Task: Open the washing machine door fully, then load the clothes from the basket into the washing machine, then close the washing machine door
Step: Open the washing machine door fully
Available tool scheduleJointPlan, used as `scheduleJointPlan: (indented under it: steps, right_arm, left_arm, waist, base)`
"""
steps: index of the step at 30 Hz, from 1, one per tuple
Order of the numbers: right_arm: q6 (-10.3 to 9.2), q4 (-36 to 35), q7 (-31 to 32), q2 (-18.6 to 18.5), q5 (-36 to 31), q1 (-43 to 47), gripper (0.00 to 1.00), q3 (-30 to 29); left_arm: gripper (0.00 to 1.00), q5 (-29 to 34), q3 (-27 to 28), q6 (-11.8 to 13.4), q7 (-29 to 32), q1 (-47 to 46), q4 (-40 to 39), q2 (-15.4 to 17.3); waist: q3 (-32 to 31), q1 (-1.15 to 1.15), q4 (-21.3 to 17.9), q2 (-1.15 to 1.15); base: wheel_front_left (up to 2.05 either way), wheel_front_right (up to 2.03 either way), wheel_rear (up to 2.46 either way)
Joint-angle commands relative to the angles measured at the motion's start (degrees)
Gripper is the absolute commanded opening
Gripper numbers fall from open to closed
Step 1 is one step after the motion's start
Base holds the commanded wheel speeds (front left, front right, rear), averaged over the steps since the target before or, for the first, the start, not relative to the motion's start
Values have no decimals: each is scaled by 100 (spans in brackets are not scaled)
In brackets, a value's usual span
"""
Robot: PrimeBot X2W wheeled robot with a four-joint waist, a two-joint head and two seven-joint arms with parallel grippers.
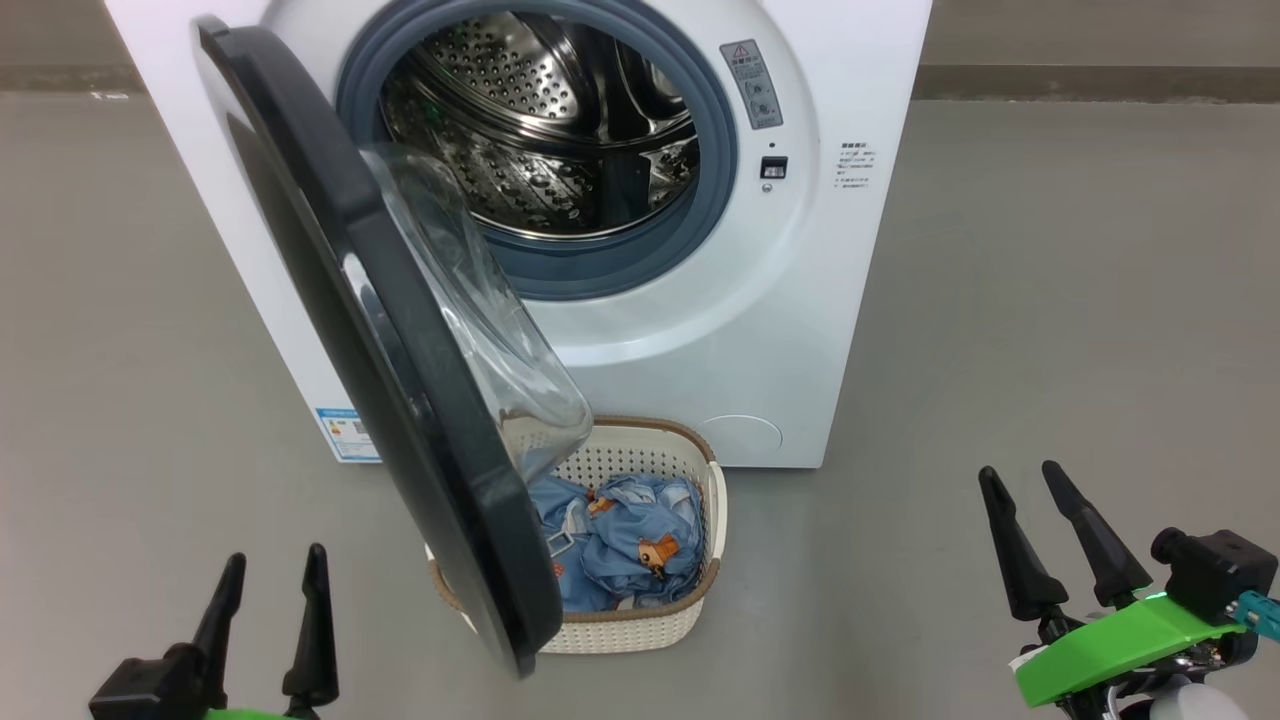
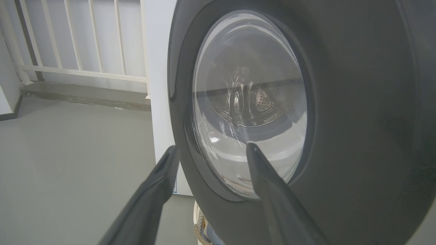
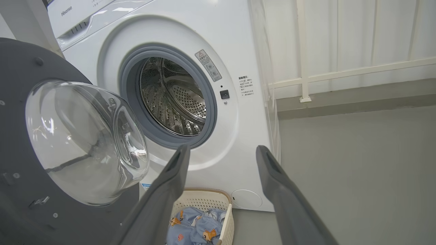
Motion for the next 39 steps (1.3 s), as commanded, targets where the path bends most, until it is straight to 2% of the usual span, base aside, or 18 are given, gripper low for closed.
scheduleJointPlan:
  steps: [1, 5, 11, 39]
  right_arm:
    - [9, -150, -68, 25, -306, -20, 100, 15]
    - [9, -80, -69, 120, -749, -31, 100, -42]
    - [9, -26, -69, 187, -1004, -54, 100, -105]
    - [9, 95, -70, 198, -1095, -54, 100, -70]
  left_arm:
    - [100, 108, 207, -2, -37, -87, -177, 53]
    - [100, 133, 198, -6, -37, -113, -168, 51]
    - [100, 156, 184, -10, -37, -149, -143, 49]
    - [100, 171, 180, -16, -37, -160, -59, 78]
  waist:
    - [14, 0, -17, 0]
    - [33, 0, -15, 0]
    - [38, 0, 23, 0]
    - [-2, 0, -15, 0]
  base:
    - [0, 0, 0]
    - [0, 0, 0]
    - [0, 0, 0]
    - [0, 0, 0]
